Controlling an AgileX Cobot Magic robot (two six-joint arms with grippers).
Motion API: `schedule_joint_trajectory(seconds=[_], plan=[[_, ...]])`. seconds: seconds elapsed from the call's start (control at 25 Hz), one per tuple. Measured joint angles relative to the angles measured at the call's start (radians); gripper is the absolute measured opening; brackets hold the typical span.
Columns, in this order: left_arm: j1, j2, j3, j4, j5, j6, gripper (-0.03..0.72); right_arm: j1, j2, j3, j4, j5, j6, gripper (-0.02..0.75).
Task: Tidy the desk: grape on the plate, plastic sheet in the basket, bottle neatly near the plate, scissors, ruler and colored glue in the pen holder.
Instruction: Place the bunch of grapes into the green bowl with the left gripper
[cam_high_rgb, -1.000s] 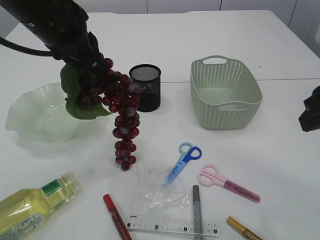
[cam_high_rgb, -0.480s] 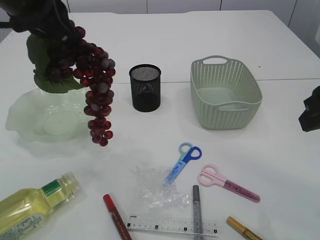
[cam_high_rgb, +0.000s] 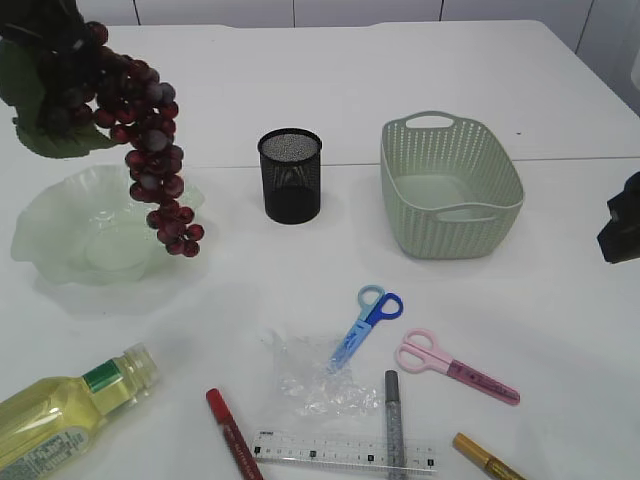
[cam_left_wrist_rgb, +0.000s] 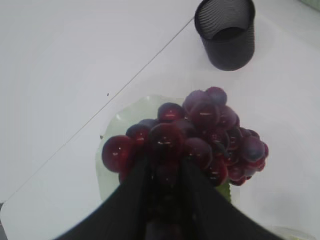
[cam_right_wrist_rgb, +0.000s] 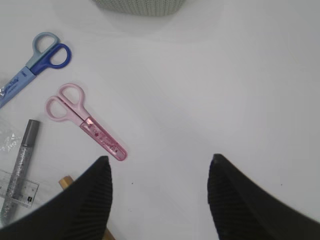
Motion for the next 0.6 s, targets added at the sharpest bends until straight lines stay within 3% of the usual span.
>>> schedule_joint_trajectory(seconds=[0.4, 0.6], plan=[[0.184, 0.0, 0.0, -0.152, -0.091, -0.005, 0.145, 0.0, 0.0, 0.0, 0.0, 0.0, 0.0, 0.445], [0.228, 0.061, 0.0, -0.196, -0.128, -0.005, 0.145, 0.0, 0.0, 0.0, 0.0, 0.0, 0.0, 0.445]])
